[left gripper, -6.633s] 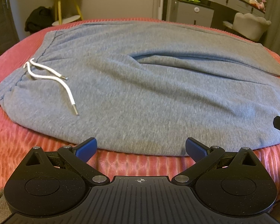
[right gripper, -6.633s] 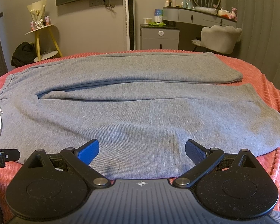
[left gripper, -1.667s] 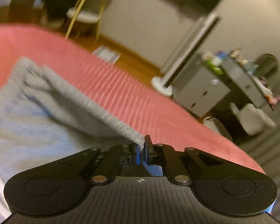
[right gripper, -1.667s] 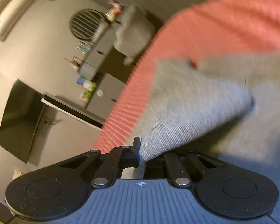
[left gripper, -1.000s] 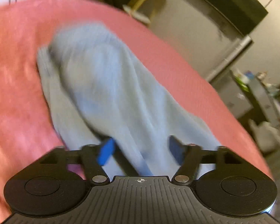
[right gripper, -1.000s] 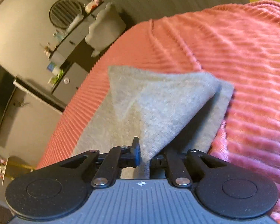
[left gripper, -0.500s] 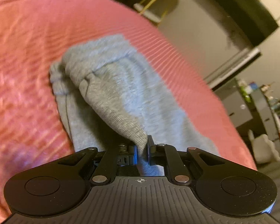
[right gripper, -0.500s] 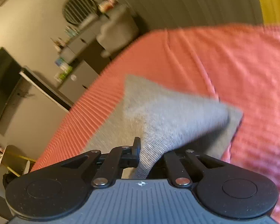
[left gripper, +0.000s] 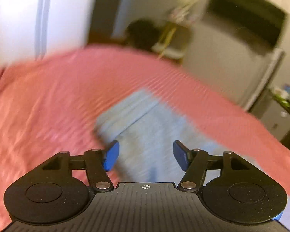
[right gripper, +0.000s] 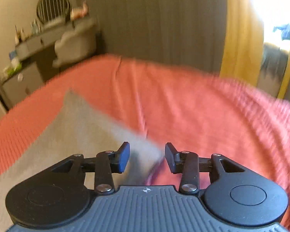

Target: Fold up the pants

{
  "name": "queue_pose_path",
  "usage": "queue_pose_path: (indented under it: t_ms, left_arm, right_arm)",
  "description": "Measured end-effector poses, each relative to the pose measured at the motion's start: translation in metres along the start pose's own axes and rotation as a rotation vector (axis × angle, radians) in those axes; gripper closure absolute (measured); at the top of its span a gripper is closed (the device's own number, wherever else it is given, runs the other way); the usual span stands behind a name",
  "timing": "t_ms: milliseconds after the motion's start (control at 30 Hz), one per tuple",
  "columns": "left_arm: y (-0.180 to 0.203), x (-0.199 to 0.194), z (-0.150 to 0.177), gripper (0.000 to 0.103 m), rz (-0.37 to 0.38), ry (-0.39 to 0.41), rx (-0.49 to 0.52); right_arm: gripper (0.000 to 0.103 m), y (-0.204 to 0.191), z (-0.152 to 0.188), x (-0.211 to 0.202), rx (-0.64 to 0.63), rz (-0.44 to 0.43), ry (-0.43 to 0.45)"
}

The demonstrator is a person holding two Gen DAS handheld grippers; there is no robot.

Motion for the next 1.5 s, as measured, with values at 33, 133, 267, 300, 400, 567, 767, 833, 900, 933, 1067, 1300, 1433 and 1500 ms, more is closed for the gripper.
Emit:
queue_pose_path:
  t_ms: [33,133,267,300,400,567,767,833,900,933,1067,1300,1433,1500]
  left_arm:
    - [0.017,-0.003,0.0,0.026,0.055,0.02,0.028]
    - [0.073,0.004,0.017,0.021,0.231,0.0,0.107]
    - [0.143,0.033,0.064,0.022,0.372,-0.138,0.213]
    - [0.155,0.04,0.074,0.023,0.372,-0.157,0.251]
    - [0.177,0.075,0.103,0.026,0.293,-0.155,0.428]
    - [0.158,0.102,0.101,0.017,0.109,-0.029,0.496]
    - [0.128,0.104,0.078,0.019,0.084,-0.037,0.299]
    - [0.133,0.09,0.08,0.019,0.165,-0.039,0.282]
    - [0.14,0.078,0.089,0.019,0.276,-0.067,0.219]
    - [0.145,0.076,0.094,0.017,0.337,-0.1,0.199]
    - [0.164,0.082,0.115,0.016,0.319,-0.131,0.357]
    - [0.138,0.093,0.105,0.015,0.166,-0.114,0.299]
    - [0.153,0.087,0.112,0.015,0.165,-0.125,0.289]
    - [0.156,0.066,0.115,0.016,0.178,-0.129,0.296]
  right_arm:
    - [0.063,-0.015,-0.002,-0.009,-0.015,-0.06,0.048]
    - [0.062,-0.082,0.013,-0.029,-0.109,-0.362,0.059]
    - [0.055,-0.186,0.073,-0.052,-0.297,-0.912,-0.154]
    - [0.055,-0.204,0.089,-0.057,-0.342,-0.989,-0.194]
    - [0.055,-0.226,0.115,-0.047,-0.482,-1.059,-0.268]
    - [0.063,-0.184,0.083,0.03,-0.38,-0.849,-0.193]
    - [0.073,-0.085,0.031,0.118,-0.251,-0.323,-0.121]
    - [0.073,-0.063,0.02,0.107,-0.182,-0.277,-0.085]
    - [0.072,-0.046,0.02,0.094,-0.111,-0.342,-0.103]
    - [0.072,-0.04,0.025,0.088,-0.095,-0.413,-0.138]
    - [0.069,-0.037,0.057,0.092,-0.157,-0.621,-0.293]
    - [0.049,0.07,0.018,0.07,0.23,-0.353,-0.19]
    - [0.026,0.107,0.028,0.056,0.399,-0.358,-0.249]
    - [0.026,0.122,0.042,0.063,0.508,-0.388,-0.327]
Point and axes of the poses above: each gripper's, at about its wrist camera, not at the fingertips, and x roughly the way its jaws point, y to its right, z to its underside, the point moved 2 cm from there along x, roughly the way its jaws point, and after that the axes turned 11 degrees about y, right-handed, at the moved point
